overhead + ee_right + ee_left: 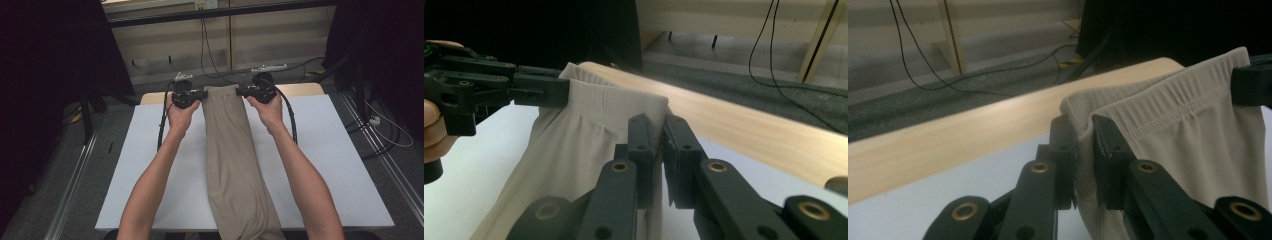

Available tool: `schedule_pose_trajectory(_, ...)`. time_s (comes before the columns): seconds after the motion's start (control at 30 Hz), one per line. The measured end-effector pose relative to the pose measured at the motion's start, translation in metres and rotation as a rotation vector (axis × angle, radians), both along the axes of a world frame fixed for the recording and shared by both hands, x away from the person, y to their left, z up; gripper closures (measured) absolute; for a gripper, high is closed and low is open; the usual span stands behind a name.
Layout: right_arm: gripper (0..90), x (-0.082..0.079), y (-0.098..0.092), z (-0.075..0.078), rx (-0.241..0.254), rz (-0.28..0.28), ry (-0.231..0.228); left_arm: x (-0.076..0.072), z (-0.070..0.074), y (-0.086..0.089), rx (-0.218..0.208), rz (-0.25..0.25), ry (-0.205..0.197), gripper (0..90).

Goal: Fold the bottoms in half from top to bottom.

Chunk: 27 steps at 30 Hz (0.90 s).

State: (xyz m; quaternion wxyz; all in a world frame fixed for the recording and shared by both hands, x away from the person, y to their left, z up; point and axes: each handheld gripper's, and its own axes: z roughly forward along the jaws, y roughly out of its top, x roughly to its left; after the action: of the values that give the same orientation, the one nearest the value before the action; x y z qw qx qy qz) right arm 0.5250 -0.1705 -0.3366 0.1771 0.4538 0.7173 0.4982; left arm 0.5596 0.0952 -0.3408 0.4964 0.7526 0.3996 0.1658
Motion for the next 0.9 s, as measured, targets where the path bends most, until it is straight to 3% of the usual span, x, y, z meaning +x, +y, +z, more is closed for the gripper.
schedule_pose_trajectory(0.13, 82.8, 0.005, -0.005, 0.018, 0.01, -0.021, -0.027, 0.007, 0.023, -0.006, 0.011, -0.006, -0.041, 80.6)
schedule_pose_trajectory(0.37, 82.8, 0.009, -0.016, 0.057, 0.035, -0.051, -0.095, 0.012, 0.059, -0.014, -0.025, -0.033, -0.117, 80.4)
schedule_pose_trajectory(0.63, 82.8, -0.017, -0.03, 0.042, 0.079, -0.021, -0.069, -0.02, 0.048, -0.011, -0.031, -0.129, -0.117, 80.1)
schedule_pose_trajectory(0.87, 82.9, -0.061, -0.033, 0.031, 0.079, 0.047, -0.073, -0.065, 0.037, 0.0, -0.046, -0.195, -0.117, 80.1)
schedule_pose_trajectory(0.9, 82.9, -0.067, -0.034, 0.029, 0.078, 0.06, -0.074, -0.073, 0.037, 0.001, -0.033, -0.212, -0.119, 80.1)
